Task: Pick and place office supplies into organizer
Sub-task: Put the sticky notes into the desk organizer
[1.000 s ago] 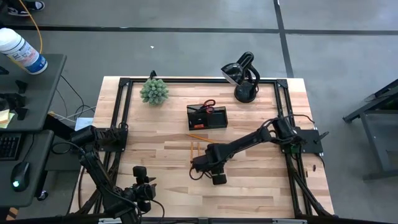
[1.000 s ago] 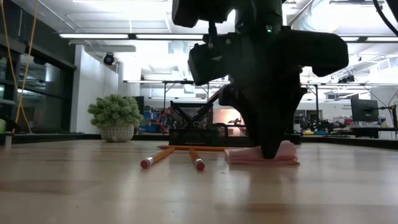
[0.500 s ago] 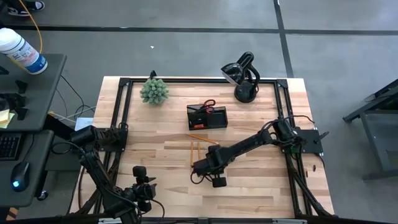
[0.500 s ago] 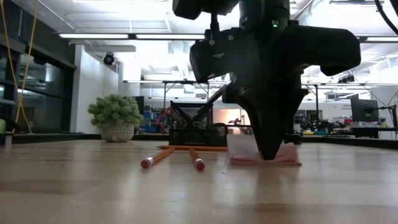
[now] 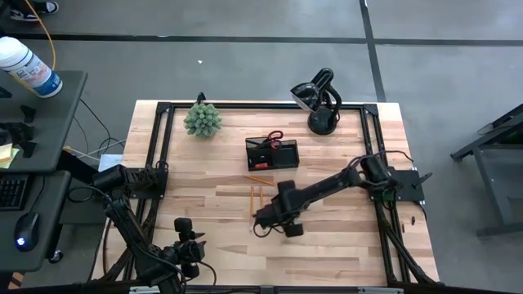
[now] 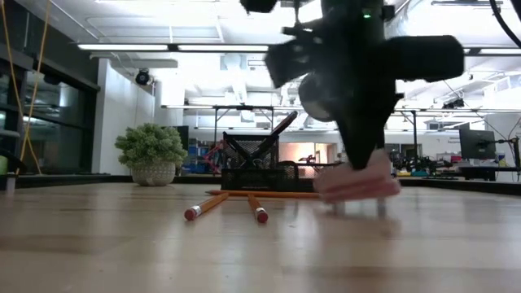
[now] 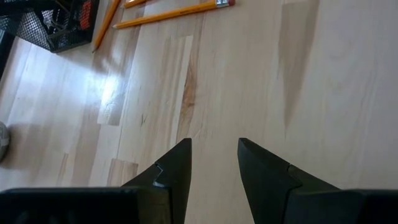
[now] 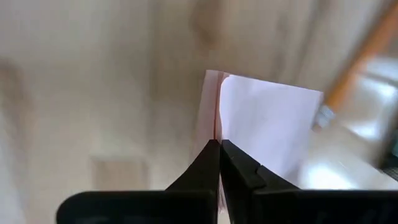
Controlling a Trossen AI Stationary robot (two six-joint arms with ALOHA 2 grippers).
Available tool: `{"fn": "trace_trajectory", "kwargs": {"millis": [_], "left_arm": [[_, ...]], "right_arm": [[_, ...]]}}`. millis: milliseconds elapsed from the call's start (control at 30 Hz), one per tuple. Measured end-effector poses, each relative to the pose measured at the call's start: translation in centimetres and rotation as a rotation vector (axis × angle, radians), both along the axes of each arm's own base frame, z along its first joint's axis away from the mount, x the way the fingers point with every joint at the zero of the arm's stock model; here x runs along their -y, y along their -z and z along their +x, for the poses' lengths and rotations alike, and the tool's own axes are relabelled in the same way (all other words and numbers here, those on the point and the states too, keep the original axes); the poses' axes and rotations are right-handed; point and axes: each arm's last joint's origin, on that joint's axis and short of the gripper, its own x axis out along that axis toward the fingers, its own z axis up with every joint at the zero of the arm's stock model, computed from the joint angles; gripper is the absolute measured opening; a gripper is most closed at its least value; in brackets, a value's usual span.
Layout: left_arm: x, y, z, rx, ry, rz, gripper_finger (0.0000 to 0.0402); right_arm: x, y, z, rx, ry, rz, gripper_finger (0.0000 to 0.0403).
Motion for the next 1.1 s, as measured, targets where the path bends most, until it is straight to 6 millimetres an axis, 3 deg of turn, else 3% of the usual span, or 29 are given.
{"fn": "trace_trajectory", "kwargs": {"millis": [200, 567, 733, 1100], "left_arm": [[0.0, 0.0, 0.0, 0.020, -0.004, 0.005, 0.0120], [-0.1, -0.1, 0.1, 0.074, -0.011, 0.021, 0.0120], [-0.1, -0.2, 0.2, 0.094, -0.006, 0.034, 0.0120], [-0.1, -0.2, 0.2, 0.101, -0.006, 0.038, 0.0120]], "right_arm": [[2.1, -3.4, -1.2, 0.017, -0.041, -0.090, 0.0000], [10.0, -8.1, -3.2, 0.130, -0.007, -0.099, 0.0000], [13.0, -8.4, -3.7, 0.113, -0.062, -0.046, 0.0000], [17.3, -8.3, -3.3, 0.145, -0.178, 0.052, 0.0000]]}}
